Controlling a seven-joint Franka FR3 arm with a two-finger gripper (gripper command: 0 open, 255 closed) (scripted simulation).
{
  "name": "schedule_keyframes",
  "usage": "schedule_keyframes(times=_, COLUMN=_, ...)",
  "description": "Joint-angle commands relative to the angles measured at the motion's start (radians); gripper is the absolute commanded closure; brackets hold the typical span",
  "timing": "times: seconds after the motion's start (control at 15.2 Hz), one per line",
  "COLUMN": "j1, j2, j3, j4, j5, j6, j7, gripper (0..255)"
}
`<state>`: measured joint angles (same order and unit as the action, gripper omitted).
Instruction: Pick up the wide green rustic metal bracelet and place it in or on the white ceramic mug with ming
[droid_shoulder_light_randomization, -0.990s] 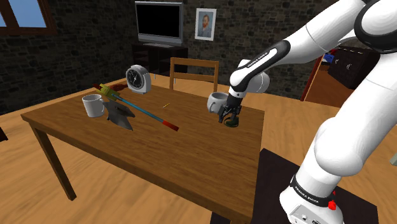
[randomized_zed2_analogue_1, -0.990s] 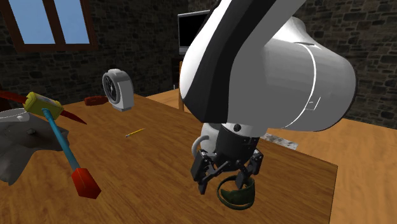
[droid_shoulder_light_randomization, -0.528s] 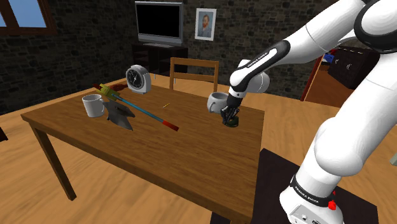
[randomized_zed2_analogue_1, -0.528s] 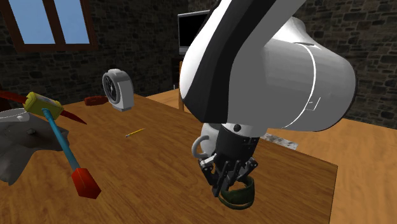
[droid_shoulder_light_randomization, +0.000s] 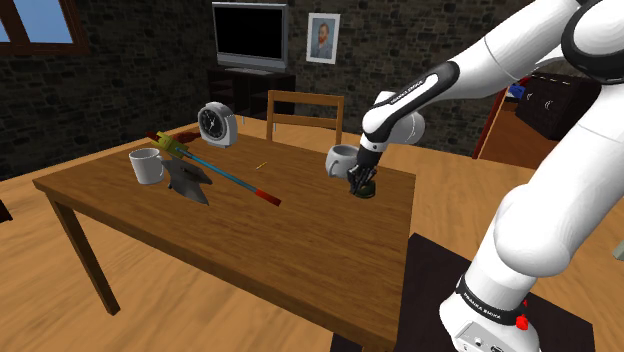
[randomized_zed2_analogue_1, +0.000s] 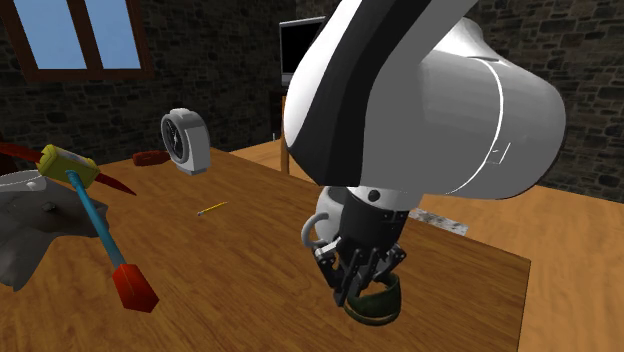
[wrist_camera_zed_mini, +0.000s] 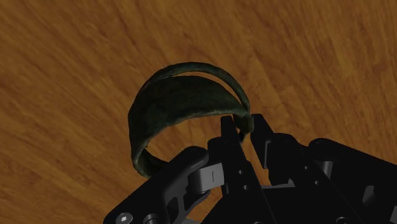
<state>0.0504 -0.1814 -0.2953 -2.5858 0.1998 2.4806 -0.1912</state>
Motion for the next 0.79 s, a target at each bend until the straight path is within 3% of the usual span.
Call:
schedule_keyframes(times=0.0, j1=-0.004, j2=-0.018, j3=0.003, j4=0.010, j5=-0.014, j6=-0.026, j7=0.014, gripper=255)
schedule_keyframes(times=0.73, j1=-0.025, j2=-0.122, j3=0.022, j4=0.075, j5=-0.075, j6=-0.188, j7=0.078, gripper=255)
